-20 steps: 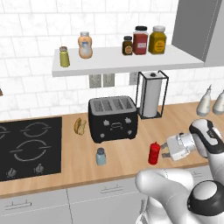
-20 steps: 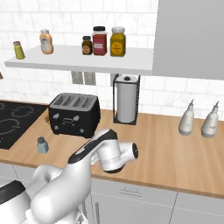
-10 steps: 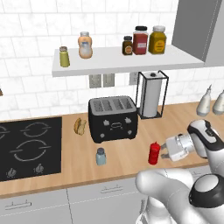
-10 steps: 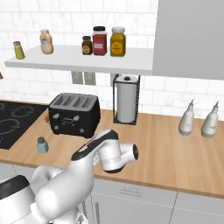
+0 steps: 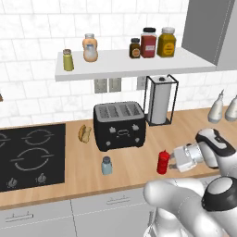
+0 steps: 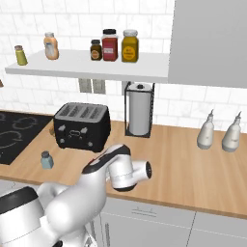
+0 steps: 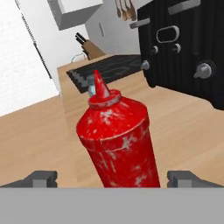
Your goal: Put the shaker and condiment bottle from the counter next to their counterparts in the cabinet.
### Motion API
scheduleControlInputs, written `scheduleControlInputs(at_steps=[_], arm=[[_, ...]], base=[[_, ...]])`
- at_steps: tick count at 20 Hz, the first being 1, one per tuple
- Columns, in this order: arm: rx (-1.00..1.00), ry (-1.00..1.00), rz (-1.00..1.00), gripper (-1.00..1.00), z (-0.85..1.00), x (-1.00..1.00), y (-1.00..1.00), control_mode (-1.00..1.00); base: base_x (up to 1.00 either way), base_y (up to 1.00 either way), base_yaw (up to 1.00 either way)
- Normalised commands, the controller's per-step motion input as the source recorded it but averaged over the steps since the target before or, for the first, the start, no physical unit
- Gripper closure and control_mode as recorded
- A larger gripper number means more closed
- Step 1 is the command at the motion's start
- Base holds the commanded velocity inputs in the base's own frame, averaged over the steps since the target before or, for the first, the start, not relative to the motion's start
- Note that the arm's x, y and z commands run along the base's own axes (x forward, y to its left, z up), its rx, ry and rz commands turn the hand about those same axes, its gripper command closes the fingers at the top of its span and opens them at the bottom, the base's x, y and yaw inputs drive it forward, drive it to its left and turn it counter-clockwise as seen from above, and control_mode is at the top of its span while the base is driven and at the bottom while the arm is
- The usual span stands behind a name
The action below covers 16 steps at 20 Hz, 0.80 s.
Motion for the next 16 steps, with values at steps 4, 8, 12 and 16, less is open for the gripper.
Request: scheduleControlInputs(at_steps=[4,8,12,16], arm=[[0.05,0.0,0.0,-1.0,-0.11,0.19,0.08,-1.0],[0.05,0.0,0.0,-1.0,-0.16,0.22,0.13,-1.0],[0.03,0.04,0.01,-1.0,-0.19,0.21,0.12,-1.0],[0.03,0.15,0.01,1.0,-0.21,0.21,0.14,-1.0]], base=[[0.0,0.0,0.0],[0.0,0.0,0.0],[0.0,0.0,0.0],[0.0,0.0,0.0]])
